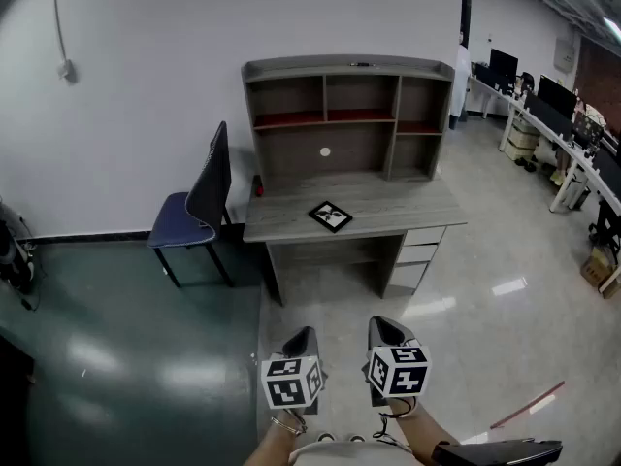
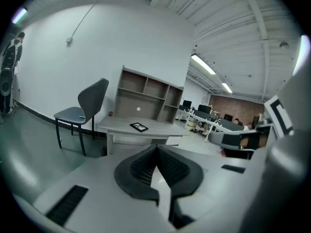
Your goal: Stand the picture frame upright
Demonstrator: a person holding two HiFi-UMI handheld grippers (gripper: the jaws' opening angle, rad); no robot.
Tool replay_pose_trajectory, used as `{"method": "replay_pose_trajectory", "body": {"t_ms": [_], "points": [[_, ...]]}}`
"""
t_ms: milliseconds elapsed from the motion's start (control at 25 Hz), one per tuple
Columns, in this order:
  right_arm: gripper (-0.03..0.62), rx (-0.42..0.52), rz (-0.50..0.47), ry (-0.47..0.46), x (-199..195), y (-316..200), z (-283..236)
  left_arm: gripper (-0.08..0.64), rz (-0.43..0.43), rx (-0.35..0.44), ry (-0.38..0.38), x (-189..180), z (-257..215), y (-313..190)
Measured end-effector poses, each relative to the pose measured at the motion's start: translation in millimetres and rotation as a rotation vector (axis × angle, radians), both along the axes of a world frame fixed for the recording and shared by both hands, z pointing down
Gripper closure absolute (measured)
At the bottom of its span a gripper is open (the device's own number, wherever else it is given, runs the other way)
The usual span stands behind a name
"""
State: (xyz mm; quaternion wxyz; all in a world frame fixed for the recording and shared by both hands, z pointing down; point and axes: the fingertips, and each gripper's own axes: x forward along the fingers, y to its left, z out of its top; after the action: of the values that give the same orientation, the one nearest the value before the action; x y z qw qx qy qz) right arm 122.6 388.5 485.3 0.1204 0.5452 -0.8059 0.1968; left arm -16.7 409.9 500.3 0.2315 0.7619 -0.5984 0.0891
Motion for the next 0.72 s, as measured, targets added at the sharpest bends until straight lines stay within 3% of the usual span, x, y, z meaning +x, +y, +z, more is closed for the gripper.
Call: {"method": "replay_pose_trajectory", "body": {"t_ms": [480, 720], "points": [[0.56, 0.038, 0.0, 0.009, -21, 13, -9, 0.548, 0.017, 0.002, 0.005, -21, 4, 7], [0.56, 0.011, 0.021, 0.024, -21, -3, 4, 0.548, 0.029, 0.005, 0.011, -27, 8, -6]]}}
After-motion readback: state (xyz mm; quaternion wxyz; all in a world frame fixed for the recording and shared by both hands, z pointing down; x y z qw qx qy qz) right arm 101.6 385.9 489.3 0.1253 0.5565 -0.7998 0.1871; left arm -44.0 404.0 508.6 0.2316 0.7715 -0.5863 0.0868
